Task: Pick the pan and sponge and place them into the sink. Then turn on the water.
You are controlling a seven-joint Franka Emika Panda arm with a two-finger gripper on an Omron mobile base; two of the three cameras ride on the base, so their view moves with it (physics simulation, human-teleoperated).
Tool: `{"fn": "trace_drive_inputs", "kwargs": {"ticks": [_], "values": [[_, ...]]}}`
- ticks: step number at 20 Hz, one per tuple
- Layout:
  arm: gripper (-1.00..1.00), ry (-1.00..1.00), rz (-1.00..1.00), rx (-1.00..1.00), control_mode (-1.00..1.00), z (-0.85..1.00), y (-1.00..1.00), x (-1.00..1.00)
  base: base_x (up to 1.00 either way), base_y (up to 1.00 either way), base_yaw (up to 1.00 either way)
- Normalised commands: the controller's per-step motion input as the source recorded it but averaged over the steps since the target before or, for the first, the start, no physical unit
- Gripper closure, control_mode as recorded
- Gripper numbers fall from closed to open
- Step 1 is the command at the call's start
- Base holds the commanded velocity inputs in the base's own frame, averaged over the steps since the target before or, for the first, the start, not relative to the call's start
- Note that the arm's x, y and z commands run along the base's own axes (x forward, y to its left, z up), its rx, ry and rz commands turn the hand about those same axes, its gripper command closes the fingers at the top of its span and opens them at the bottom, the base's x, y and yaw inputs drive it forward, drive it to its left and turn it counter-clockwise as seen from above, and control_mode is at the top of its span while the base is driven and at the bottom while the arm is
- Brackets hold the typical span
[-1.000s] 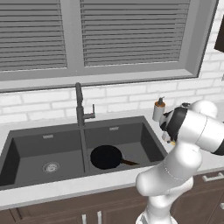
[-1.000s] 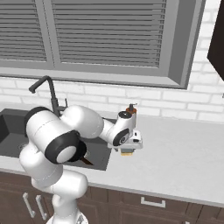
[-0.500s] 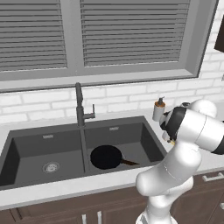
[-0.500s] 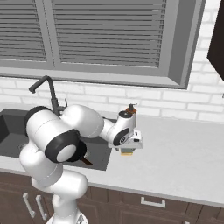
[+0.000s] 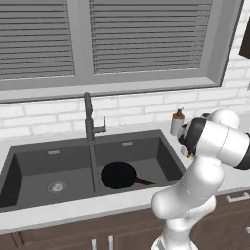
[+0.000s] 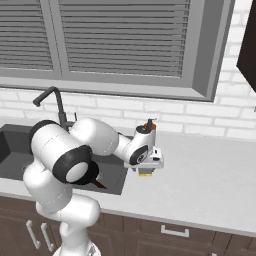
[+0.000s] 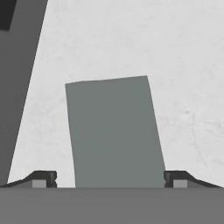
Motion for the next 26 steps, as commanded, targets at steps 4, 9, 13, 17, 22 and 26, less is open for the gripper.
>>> {"fn": "trace_drive_inputs", "kwargs": {"ticks": [4, 9, 13, 17, 22, 26], "values": [[-1.0, 0.0, 0.0, 0.0, -1.0, 0.0, 0.0, 0.0, 0.0, 0.0, 0.0], [-1.0, 0.0, 0.0, 0.0, -1.0, 0.03, -0.02, 0.0, 0.0, 0.0, 0.0], [-1.0, 0.0, 0.0, 0.0, -1.0, 0.08, -0.06, 0.0, 0.0, 0.0, 0.0], [-1.0, 0.0, 0.0, 0.0, -1.0, 0.03, -0.04, 0.0, 0.0, 0.0, 0.0], [-1.0, 0.0, 0.0, 0.0, -1.0, -0.06, 0.0, 0.0, 0.0, 0.0, 0.0], [-1.0, 0.0, 0.0, 0.0, -1.0, -0.05, 0.02, 0.0, 0.0, 0.0, 0.0]]}}
